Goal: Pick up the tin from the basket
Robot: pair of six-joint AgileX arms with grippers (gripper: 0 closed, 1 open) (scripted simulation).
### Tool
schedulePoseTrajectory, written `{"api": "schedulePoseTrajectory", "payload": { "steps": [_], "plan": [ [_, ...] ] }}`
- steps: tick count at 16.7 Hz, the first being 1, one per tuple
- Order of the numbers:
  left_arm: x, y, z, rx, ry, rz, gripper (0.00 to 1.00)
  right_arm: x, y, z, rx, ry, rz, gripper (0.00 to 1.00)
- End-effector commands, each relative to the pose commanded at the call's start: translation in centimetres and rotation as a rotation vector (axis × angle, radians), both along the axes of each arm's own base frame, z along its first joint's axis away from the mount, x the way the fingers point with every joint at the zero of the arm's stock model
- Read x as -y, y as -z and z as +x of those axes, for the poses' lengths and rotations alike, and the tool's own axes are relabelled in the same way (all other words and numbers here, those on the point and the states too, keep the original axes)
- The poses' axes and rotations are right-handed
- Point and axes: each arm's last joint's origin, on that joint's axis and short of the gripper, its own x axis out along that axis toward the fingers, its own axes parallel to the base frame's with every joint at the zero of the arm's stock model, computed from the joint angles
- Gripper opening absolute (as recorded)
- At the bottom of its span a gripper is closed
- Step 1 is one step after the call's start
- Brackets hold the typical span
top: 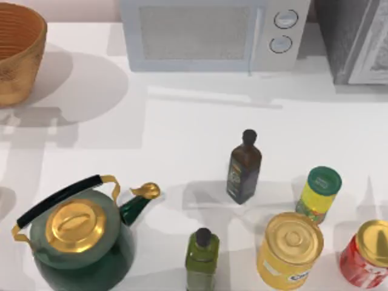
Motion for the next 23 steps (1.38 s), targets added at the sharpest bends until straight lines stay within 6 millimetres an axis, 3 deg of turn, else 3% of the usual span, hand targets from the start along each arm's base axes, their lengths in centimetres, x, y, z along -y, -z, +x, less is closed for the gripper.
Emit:
{"api": "schedulePoseTrajectory", "payload": {
  "steps": [3, 5, 9, 12, 17, 19, 23],
  "plan": [
    [-1.5, -1.2, 6.6, -0.16, 0.004, -0.008, 1.0, 0.0, 0.0, 0.0, 0.0, 0.0, 0.0, 1.0],
    [-2.8, -0.8, 11.2, -0.265, 0.007, -0.018, 1.0, 0.0, 0.0, 0.0, 0.0, 0.0, 0.0, 1.0],
    [-5.5, 2.6, 19.3, -0.455, 0.015, -0.045, 1.0, 0.0, 0.0, 0.0, 0.0, 0.0, 0.0, 1.0],
    [-7.3, 6.5, 23.6, -0.574, 0.022, -0.069, 1.0, 0.0, 0.0, 0.0, 0.0, 0.0, 0.0, 1.0],
    [-9.2, 12.2, 27.3, -0.703, 0.031, -0.099, 1.0, 0.0, 0.0, 0.0, 0.0, 0.0, 0.0, 1.0],
    [-9.5, 13.1, 27.7, -0.722, 0.033, -0.105, 1.0, 0.0, 0.0, 0.0, 0.0, 0.0, 0.0, 1.0],
    [-9.5, 13.3, 27.8, -0.725, 0.033, -0.105, 1.0, 0.0, 0.0, 0.0, 0.0, 0.0, 0.0, 1.0]
  ]
}}
